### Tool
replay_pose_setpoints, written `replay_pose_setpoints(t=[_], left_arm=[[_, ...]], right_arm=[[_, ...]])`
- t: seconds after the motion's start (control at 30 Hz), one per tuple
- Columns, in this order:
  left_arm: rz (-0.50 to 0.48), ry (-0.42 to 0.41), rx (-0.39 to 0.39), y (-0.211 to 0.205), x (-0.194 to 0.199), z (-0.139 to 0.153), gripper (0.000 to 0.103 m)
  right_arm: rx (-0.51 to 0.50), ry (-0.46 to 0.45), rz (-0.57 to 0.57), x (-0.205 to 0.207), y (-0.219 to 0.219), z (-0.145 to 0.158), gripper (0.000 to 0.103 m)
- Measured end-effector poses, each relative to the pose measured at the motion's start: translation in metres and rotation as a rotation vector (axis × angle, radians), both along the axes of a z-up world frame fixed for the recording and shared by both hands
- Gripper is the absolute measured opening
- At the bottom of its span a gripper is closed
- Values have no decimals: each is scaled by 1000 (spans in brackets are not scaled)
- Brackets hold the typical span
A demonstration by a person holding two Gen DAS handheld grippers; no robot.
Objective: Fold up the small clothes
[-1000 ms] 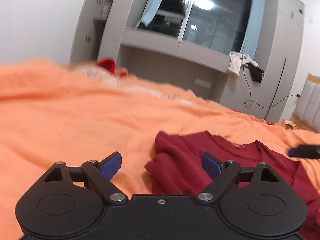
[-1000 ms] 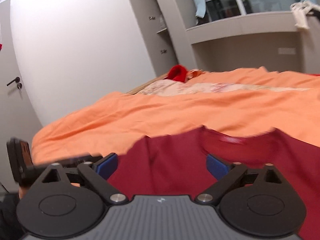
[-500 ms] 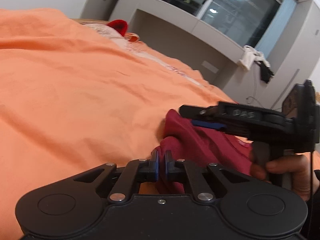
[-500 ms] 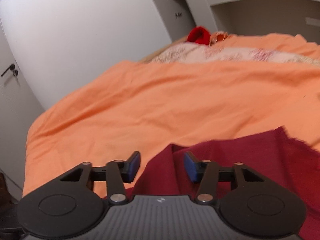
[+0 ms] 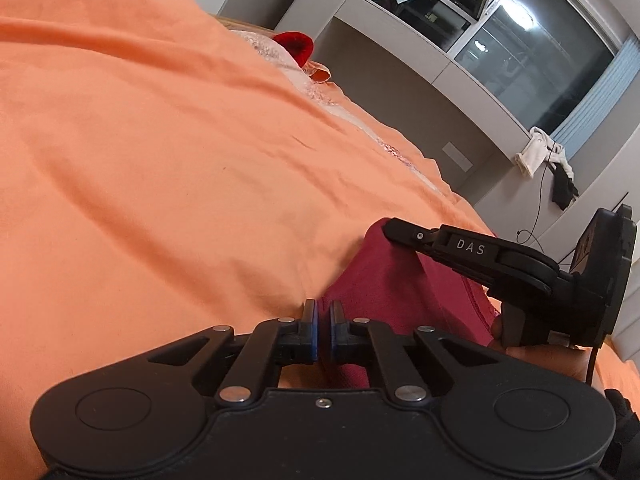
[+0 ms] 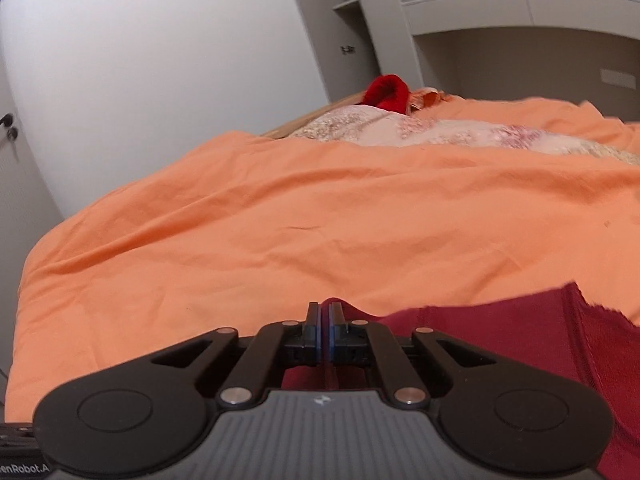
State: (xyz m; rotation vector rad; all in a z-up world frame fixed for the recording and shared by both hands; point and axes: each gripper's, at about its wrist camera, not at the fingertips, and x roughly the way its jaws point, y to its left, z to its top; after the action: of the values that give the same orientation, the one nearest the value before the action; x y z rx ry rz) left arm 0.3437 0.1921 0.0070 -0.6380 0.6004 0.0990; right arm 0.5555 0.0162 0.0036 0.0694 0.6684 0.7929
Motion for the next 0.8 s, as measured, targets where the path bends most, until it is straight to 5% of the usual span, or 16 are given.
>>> replay_pose_setpoints(t=[0.07,0.13,0.3,0.4,0.57,0.8], left_arm=[[3,7,14,-1,2,2,14],[20,6,24,-1,2,5,33],[105,-37,127,-9,-9,22,72],[114,-85,175,-23,-17,36,81],[-6,-166,228,-69,-36,56,87],[-323,-351,361,-164,-83,64,101]], right_arm=[[14,19,-11,-1,-12,4,16],[11,11,-20,-8,-27,12,47],[-6,-12,-44,-35,-87,32,73],[-25,-40,-77,-63,-134,42,87],[-60,-69,-162,-117,-215,45,94],[-78,-72,-304,-171,-298,22,97]])
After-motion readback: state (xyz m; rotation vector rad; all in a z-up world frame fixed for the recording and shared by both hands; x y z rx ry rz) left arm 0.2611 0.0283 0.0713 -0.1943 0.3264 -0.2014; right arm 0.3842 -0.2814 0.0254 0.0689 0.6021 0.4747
